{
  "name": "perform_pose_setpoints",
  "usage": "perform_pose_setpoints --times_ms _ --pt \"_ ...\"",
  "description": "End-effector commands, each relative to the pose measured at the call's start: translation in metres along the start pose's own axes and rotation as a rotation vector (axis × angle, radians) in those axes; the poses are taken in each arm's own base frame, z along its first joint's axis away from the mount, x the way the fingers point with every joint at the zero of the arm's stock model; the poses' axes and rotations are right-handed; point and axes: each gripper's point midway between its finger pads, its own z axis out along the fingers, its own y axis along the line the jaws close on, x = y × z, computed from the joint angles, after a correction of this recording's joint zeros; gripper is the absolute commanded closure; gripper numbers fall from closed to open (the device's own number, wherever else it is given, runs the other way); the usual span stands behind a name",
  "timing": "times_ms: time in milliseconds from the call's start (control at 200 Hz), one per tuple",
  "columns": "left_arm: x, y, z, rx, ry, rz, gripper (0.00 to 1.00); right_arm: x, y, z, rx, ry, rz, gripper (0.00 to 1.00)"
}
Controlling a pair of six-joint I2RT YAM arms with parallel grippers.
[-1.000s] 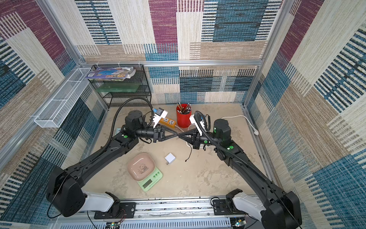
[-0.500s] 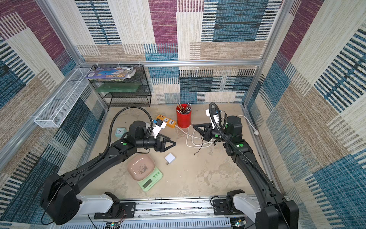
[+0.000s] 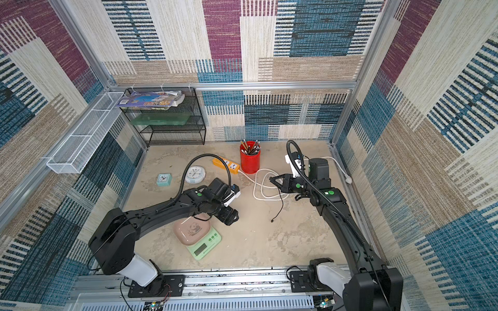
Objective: Charge the electronic scale
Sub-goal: Pick up the plug from the center of the board.
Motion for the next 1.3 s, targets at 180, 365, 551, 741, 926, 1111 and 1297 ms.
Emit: perform_pose_setpoints --times_ms 180,365,551,741,926,1111,1297 --pt "0.015 0.015 0.019 -0.108 0.133 0.078 0.13 0.004 0.005 -0.004 -0.007 0.018 0.002 1.00" --pt "0.015 0.018 0.031 -0.118 0.160 0.089 0.16 0.005 0.006 -0.004 -0.012 0.019 -0.002 1.00" --pt "0.015 0.019 0.042 -0.117 0.170 0.093 0.32 0.006 0.008 -0.005 -0.018 0.023 -0.005 1.00" --pt "0.009 0.022 0.041 -0.134 0.136 0.111 0.59 0.011 0.009 -0.006 -0.027 0.028 -0.001 1.00" --pt "-0.020 0.012 0.003 -0.112 -0.057 0.200 0.67 0.022 0.021 -0.004 -0.090 0.053 -0.029 1.00" --pt "-0.062 -0.011 -0.061 -0.080 -0.361 0.400 0.70 0.035 0.051 0.004 -0.169 0.108 -0.083 1.00" --pt "-0.080 -0.029 -0.106 -0.124 -0.617 0.675 0.74 0.050 0.078 0.015 -0.202 0.171 -0.151 1.00"
